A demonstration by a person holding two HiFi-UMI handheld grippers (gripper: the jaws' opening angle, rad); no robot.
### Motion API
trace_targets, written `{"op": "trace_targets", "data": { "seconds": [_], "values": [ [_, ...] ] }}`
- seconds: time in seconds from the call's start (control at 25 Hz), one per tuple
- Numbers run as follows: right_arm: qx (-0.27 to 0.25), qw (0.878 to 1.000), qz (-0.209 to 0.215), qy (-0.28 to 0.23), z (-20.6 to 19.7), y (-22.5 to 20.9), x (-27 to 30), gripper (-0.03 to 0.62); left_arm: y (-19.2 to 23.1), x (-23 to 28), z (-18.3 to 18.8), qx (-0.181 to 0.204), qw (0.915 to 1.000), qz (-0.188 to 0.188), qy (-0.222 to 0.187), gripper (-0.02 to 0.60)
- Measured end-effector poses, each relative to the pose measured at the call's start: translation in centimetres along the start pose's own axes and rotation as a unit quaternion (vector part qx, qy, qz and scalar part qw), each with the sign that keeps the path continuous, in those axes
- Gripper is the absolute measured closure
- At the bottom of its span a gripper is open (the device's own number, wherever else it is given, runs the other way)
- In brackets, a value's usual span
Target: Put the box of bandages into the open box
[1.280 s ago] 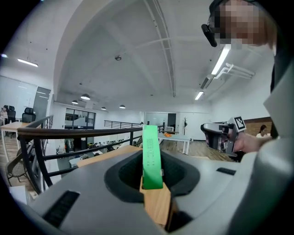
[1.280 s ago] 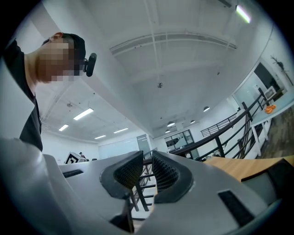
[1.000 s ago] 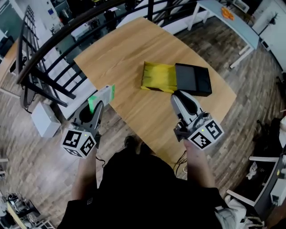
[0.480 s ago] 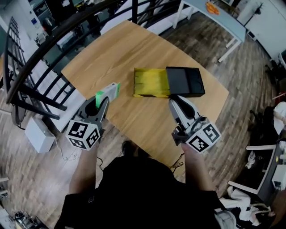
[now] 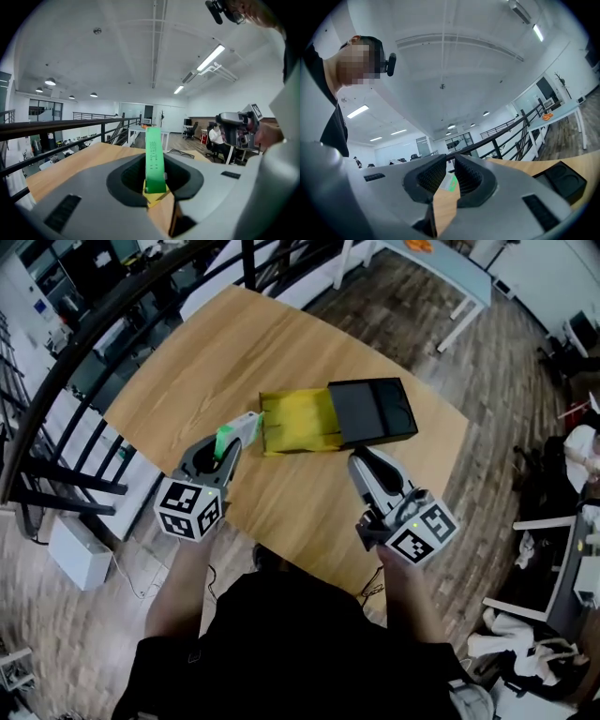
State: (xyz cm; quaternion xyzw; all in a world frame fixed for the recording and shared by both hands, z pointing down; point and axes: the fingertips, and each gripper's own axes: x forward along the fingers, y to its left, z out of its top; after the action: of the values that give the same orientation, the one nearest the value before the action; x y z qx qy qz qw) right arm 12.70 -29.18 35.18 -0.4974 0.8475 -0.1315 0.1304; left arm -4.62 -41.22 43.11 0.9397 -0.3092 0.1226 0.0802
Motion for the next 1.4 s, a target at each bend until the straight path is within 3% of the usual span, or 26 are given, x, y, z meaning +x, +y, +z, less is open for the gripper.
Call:
{"op": "trace_targets", "data": {
  "seconds": [0.6,0.96,1.16,1.4],
  "values": [
    [0.048,0.996,-0.062,0.035,-3.7,-6.0,0.4,0.523,0.9,13.8,-5.7,0.044,0.9928,-0.068,0.088,0.492],
    [0.066,0.994,-0.076,0.045,-5.0,-8.4,-0.2,0.523,1.9,19.9,-10.7,0.097,0.9832,-0.062,0.141,0.492],
    [0.069,0.993,-0.083,0.046,-5.0,-9.1,-0.7,0.523,2.4,21.6,-12.7,0.144,0.9712,-0.055,0.182,0.489],
    [0.072,0.993,-0.084,0.046,-5.1,-9.2,-1.1,0.523,1.8,22.5,-13.9,0.150,0.9671,-0.059,0.197,0.484]
  ]
}}
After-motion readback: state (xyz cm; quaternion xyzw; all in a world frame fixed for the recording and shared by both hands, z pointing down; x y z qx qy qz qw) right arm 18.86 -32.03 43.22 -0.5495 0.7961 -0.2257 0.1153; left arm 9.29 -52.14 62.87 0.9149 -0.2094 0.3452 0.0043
